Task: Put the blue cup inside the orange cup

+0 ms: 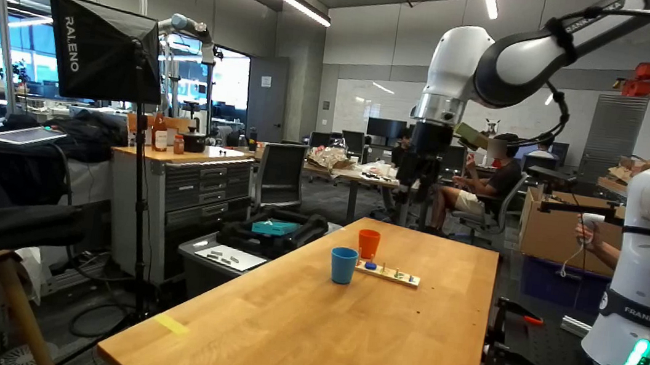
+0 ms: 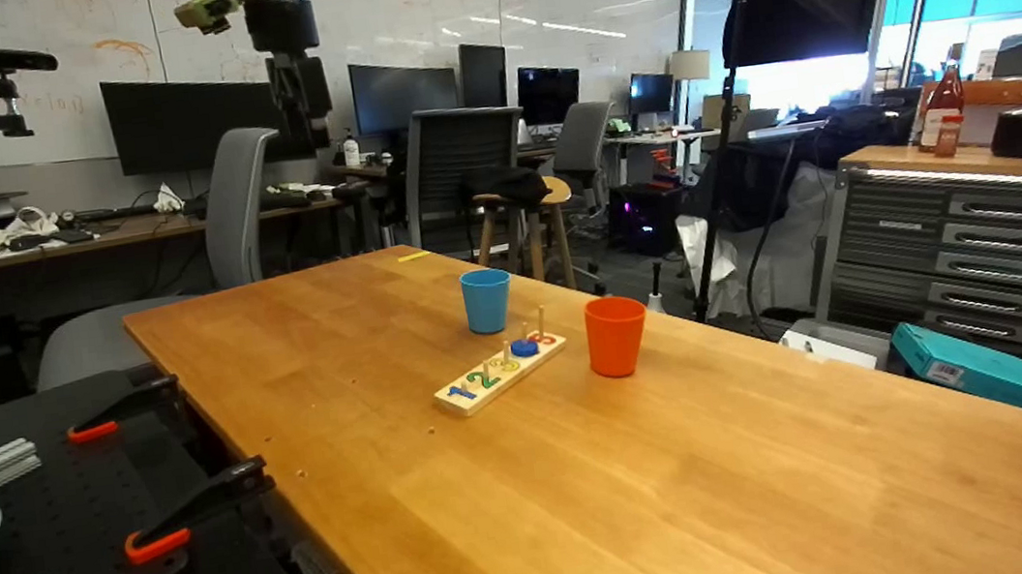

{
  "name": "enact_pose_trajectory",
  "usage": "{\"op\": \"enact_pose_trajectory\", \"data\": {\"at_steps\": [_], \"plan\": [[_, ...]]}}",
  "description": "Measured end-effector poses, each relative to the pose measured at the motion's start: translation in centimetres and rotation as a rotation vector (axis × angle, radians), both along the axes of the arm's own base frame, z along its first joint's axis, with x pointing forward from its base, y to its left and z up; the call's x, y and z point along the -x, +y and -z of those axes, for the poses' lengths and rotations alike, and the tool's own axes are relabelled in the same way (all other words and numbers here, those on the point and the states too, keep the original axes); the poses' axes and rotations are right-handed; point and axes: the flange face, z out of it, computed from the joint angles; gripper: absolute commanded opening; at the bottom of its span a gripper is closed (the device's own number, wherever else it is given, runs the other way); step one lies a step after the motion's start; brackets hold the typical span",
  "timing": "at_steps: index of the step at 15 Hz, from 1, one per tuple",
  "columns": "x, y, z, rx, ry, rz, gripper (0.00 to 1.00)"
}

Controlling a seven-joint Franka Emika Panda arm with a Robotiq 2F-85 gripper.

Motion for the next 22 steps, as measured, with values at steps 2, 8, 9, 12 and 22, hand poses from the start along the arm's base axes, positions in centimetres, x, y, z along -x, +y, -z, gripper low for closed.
{"op": "enact_pose_trajectory", "data": {"at_steps": [2,8,9,12,22], "plan": [[-3.7,1.0,0.8,-0.039,-0.066,-0.001,1.00],[-13.9,1.5,6.5,-0.030,-0.164,-0.015,1.00],[-15.3,1.1,7.8,-0.011,-0.165,-0.013,1.00],[-18.5,-0.2,11.5,0.051,-0.155,-0.012,1.00],[-20.8,-2.4,18.1,0.153,-0.097,0.002,1.00]]}}
